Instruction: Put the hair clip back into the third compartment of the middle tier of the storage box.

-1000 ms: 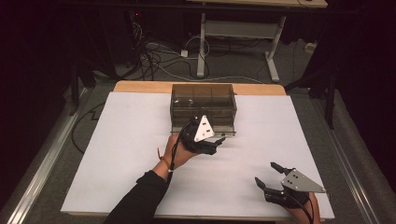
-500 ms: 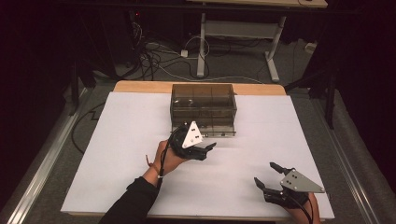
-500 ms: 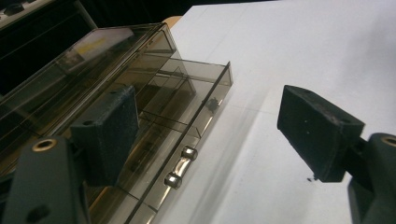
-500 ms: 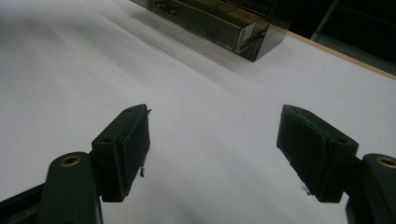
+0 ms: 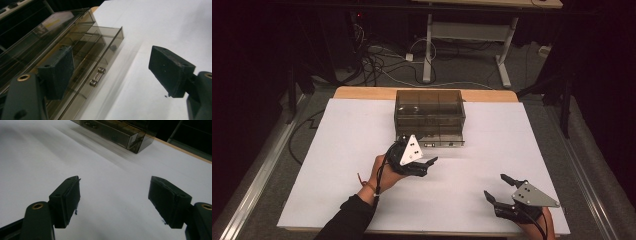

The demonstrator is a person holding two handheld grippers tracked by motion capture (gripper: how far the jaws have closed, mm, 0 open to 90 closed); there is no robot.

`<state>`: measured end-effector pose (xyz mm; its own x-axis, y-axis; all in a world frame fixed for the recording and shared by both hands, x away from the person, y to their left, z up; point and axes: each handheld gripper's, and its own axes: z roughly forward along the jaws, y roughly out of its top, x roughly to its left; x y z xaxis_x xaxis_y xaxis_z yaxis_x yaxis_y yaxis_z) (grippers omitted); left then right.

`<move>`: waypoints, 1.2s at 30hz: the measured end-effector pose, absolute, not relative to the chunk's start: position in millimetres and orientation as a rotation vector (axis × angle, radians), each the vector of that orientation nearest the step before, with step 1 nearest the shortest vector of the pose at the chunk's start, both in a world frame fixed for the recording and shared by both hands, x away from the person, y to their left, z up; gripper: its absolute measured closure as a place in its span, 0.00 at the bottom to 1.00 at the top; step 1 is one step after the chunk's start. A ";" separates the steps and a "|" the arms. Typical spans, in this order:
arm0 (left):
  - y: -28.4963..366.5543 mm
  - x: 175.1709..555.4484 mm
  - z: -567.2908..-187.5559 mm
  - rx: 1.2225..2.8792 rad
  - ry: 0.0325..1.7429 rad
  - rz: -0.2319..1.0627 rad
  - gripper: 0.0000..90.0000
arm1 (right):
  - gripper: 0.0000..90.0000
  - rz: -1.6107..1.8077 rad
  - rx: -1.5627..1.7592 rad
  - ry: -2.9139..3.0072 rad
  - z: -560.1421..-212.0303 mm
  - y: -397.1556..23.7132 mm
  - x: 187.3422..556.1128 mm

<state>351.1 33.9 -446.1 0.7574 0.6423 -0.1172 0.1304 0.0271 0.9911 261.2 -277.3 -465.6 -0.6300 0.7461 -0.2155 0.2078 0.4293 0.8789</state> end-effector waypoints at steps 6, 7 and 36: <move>42.0 344.9 -447.3 1.512 0.660 0.432 0.22 | 0.28 1.166 0.805 2.085 -465.6 -277.3 261.2; 42.9 343.8 -447.7 1.511 0.660 0.434 0.22 | 0.28 1.166 0.804 2.086 -465.7 -277.0 261.1; 79.1 319.9 -451.7 1.510 0.673 0.468 0.22 | 0.28 1.170 0.800 2.077 -464.2 -277.7 260.2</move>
<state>319.9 79.1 -451.7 0.7390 0.6641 -0.1135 0.1257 0.0296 0.9916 260.2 -277.7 -464.2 -0.6266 0.7485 -0.2173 0.2023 0.4254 0.8821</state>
